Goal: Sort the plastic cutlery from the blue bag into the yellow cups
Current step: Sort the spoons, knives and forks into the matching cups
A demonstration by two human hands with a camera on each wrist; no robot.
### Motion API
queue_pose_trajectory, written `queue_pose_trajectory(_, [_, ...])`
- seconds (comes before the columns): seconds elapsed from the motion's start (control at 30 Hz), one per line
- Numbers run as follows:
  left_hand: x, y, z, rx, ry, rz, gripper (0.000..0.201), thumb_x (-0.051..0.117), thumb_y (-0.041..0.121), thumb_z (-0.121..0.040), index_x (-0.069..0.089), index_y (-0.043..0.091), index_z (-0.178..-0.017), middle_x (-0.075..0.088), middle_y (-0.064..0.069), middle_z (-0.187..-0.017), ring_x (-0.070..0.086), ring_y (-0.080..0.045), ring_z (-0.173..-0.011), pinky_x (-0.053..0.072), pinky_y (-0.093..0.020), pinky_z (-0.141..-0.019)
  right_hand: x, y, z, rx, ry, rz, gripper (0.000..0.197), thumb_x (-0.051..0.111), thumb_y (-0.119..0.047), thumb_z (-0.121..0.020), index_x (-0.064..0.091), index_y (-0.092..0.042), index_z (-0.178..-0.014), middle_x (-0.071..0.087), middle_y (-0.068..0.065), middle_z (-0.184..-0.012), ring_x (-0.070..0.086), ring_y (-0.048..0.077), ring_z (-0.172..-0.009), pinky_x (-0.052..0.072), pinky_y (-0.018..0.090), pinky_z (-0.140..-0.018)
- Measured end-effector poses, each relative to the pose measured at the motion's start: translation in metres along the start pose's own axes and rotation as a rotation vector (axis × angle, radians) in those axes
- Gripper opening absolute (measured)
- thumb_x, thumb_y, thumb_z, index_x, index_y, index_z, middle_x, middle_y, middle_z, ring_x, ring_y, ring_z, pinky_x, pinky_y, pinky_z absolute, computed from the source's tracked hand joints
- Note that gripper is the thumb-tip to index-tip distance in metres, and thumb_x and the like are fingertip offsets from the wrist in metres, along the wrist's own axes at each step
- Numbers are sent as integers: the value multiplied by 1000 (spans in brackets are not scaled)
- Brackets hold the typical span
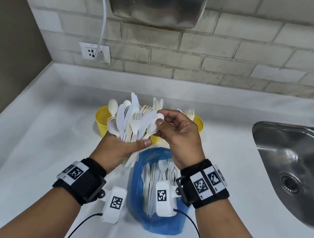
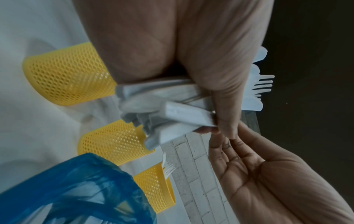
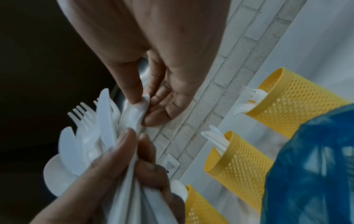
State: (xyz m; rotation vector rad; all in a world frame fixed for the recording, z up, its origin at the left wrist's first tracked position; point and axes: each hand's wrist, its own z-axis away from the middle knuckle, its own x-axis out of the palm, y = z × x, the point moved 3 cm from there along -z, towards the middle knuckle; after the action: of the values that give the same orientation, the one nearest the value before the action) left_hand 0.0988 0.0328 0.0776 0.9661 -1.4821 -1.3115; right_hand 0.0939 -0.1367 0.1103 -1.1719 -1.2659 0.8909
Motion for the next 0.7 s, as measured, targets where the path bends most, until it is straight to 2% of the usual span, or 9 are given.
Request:
queue_pose_trajectory(0.1, [-4,-6,-4,-38,-14,46,44,82,14,-80,73,19,-123,75,-6,-123,70,-24,-118,52,-39,-103,-2,-2,-5,-7,-44,46,19,63,8,-93,67,4,-111,65,10,-90,66,18,-73,60,31,-70])
queue_pose_trajectory(0.17, [-8,-8,-6,-60,-17,51,43,83,16,-79,75,20,-121,74,-7,-124,69,-26,-119,49,-44,-108,-2,-3,-7,-9,-85,86,19,63,7,-93,68,0,-110,66,14,-95,67,20,-77,60,32,-72])
queue_pose_trajectory(0.23, [-12,-7,-7,-58,-1,28,45,83,15,-80,74,18,-123,75,-6,-124,69,-25,-119,49,-45,-109,-1,-5,-10,-15,-108,113,22,63,7,-93,69,-7,-109,67,9,-95,67,16,-78,59,30,-72])
queue_pose_trajectory(0.3, [-14,-2,-7,-21,29,-22,45,83,12,-81,72,17,-125,76,-2,-122,70,-21,-117,51,-41,-106,-1,-8,-13,-28,-101,134,27,63,8,-92,70,-13,-108,68,4,-96,67,13,-80,57,30,-72])
queue_pose_trajectory(0.37, [-18,3,-8,42,56,-122,42,84,10,-83,73,17,-123,77,4,-116,71,-13,-112,54,-31,-99,-1,-15,-18,-40,-90,151,28,62,7,-93,71,-16,-105,70,4,-98,68,13,-83,57,30,-73])
queue_pose_trajectory(0.43, [-20,9,-11,80,62,-231,36,83,8,-83,74,15,-117,79,14,-102,72,-1,-98,52,-16,-85,0,-24,-23,-57,-91,194,23,62,2,-95,72,-17,-103,72,3,-98,68,15,-85,57,33,-75])
queue_pose_trajectory(0.5, [-22,11,-14,107,63,-294,34,84,9,-83,74,13,-115,78,19,-94,70,5,-87,48,-9,-77,2,-34,-29,-96,-109,262,16,64,-6,-94,74,-17,-101,74,-3,-95,68,17,-85,56,36,-78])
queue_pose_trajectory(0.57, [-23,13,-16,141,67,-344,34,84,8,-83,73,15,-115,76,22,-95,69,6,-88,46,-6,-77,4,-44,-33,-164,-154,351,12,66,-13,-92,76,-16,-98,74,-7,-93,67,14,-84,56,35,-79])
queue_pose_trajectory(0.7, [-26,13,-18,189,64,-381,32,82,2,-83,72,13,-111,75,24,-95,69,4,-88,48,-9,-80,12,-58,-35,-253,-290,526,3,73,-11,-91,75,-11,-92,72,1,-98,70,15,-84,54,27,-79])
